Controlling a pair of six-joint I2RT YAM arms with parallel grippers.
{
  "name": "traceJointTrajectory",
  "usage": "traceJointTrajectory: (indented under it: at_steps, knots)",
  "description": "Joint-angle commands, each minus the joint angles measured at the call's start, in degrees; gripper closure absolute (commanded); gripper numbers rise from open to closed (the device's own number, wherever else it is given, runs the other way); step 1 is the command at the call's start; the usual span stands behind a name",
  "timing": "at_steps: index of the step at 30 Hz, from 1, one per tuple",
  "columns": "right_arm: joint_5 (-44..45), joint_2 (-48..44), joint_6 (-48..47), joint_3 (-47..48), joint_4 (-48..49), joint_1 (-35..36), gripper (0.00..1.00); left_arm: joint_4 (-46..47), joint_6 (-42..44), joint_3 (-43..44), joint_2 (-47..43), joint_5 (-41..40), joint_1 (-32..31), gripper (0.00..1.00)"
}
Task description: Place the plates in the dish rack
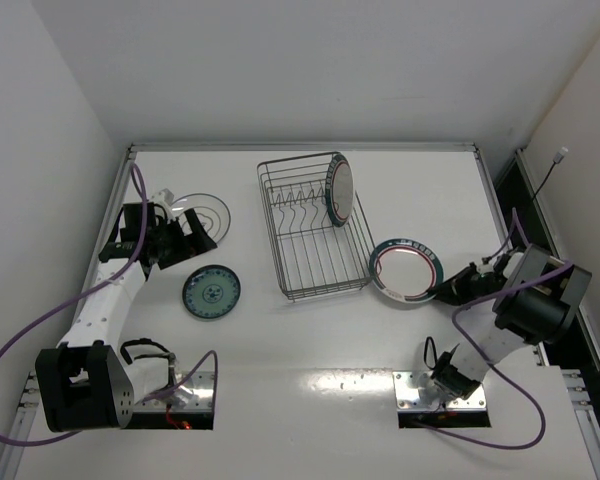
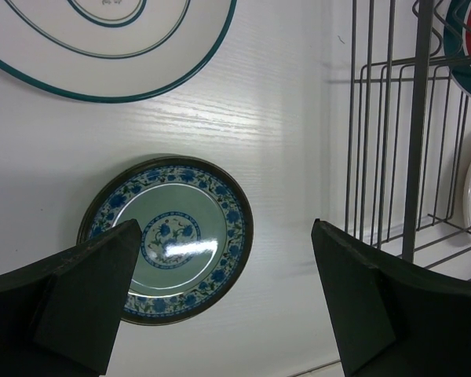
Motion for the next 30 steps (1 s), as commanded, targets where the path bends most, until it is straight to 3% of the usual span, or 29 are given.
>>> traceJointTrajectory:
  at_steps: [1, 7, 12, 19, 27, 30]
  knots:
    - [0.88, -1.91, 2.09, 0.08, 4.64, 0.01, 1.00, 0.77, 0.65, 1.49, -0.24, -0.48, -0.25, 0.12]
    - [-2.56, -12.64, 9.82, 5.44, 9.30, 2.20, 1.00, 0.77, 0.65, 1.49, 0.38, 0.04, -0.25, 0.12]
    - [5.07, -22.38, 15.01, 12.03, 14.31, 10.46, 1.00, 0.77, 0.65, 1.49, 1.61, 0.66, -0.25, 0.12]
    - [35.12, -26.98, 12.22, 32.22, 8.35, 29.17, 1.00, 0.77, 0.65, 1.49, 1.61, 0.13, -0.78, 0.12]
    - [63.75, -16.97, 4.22, 48.68, 0.18, 54.55, 1.00, 0.77, 0.65, 1.49, 1.61, -0.40, -0.78, 0.12]
    - [71.69, -11.00, 3.07, 54.74, -3.25, 59.50, 1.00, 0.77, 0.65, 1.49, 1.61, -0.40, -0.78, 0.12]
